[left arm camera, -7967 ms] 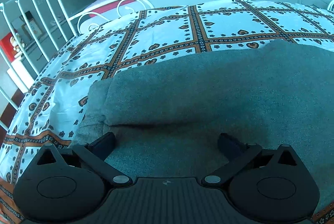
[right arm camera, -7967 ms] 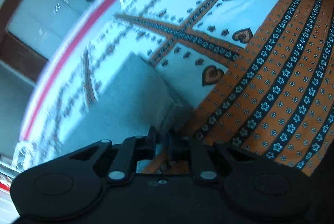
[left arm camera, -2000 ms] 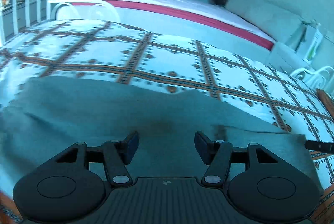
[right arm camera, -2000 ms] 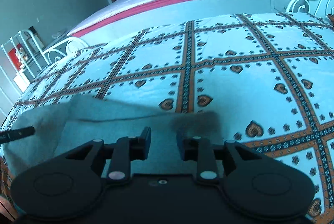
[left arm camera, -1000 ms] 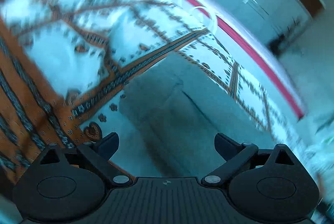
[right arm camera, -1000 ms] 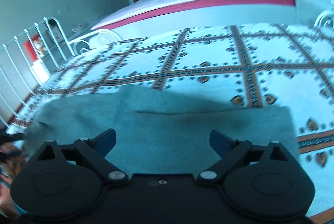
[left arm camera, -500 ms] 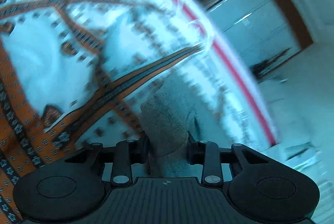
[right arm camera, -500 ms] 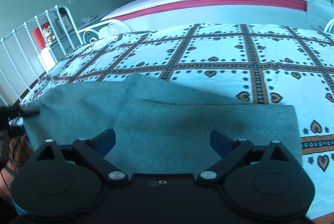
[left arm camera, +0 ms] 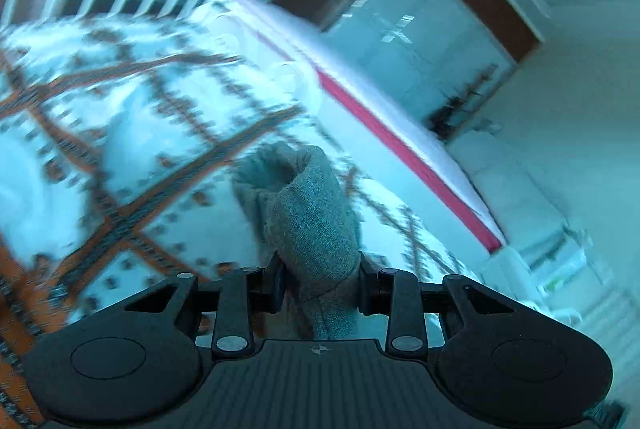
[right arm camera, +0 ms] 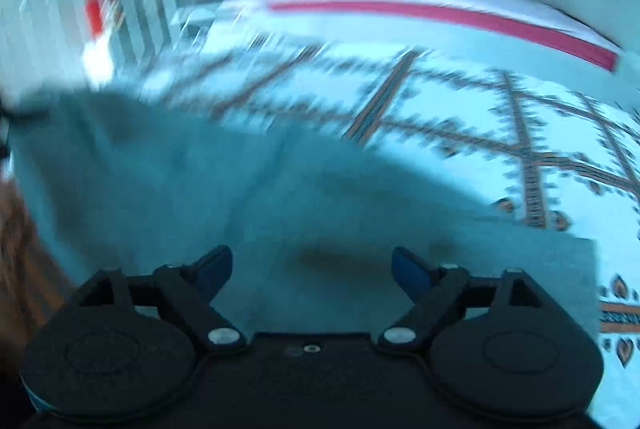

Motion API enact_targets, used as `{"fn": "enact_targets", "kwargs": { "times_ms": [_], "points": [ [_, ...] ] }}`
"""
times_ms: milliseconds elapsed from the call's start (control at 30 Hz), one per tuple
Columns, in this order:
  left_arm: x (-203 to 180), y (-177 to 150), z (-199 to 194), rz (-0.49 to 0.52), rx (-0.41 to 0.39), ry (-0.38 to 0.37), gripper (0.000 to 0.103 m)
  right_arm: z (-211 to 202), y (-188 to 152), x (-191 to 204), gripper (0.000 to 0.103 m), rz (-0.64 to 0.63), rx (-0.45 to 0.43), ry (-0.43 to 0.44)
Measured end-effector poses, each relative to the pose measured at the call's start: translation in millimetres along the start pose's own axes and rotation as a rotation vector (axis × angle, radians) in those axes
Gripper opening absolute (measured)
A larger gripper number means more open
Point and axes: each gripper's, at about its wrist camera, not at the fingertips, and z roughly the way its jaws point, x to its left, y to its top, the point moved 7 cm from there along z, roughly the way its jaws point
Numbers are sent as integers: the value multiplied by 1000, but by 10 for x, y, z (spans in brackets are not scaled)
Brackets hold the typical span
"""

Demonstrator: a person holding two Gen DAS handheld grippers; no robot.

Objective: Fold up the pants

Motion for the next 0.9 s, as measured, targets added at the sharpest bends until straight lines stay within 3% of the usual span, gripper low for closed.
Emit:
{"fn": "enact_targets", "kwargs": {
  "times_ms": [167, 267, 433, 467, 500, 533, 567, 633, 733, 900],
  "points": [
    [-831, -254, 249, 131, 79, -167, 34, -328, 58, -619, 82, 245, -91, -45],
    [-1355, -484, 477, 183, 124, -244, 34, -573, 59, -959, 82, 324, -162, -85],
    [-2225, -1131, 857, 292, 251, -361, 35, -920, -72, -1507, 85, 427, -226, -132],
    [-2397, -1317, 928, 338, 299, -381, 40, -987, -127, -1619, 86, 447, -231, -147],
    [-2578, -1515, 978, 361, 355, -426, 63, -1035, -182, -1732, 86, 475, -232, -162],
    [-2719, -1644, 992, 352, 393, -486, 93, -1096, -245, -1843, 86, 511, -232, -169],
    [-2840, -1735, 954, 358, 388, -528, 103, -1151, -303, -1938, 86, 546, -234, -168],
    [-2912, -1758, 939, 406, 339, -493, 103, -1248, -391, -2068, 87, 608, -242, -148],
    [-2700, -1611, 1014, 353, 339, -406, 103, -1306, -437, -2095, 87, 659, -250, -52],
    [-2133, -1192, 971, 310, 284, -238, 102, -1006, -423, -1770, 81, 601, -136, 104]
  ]
}}
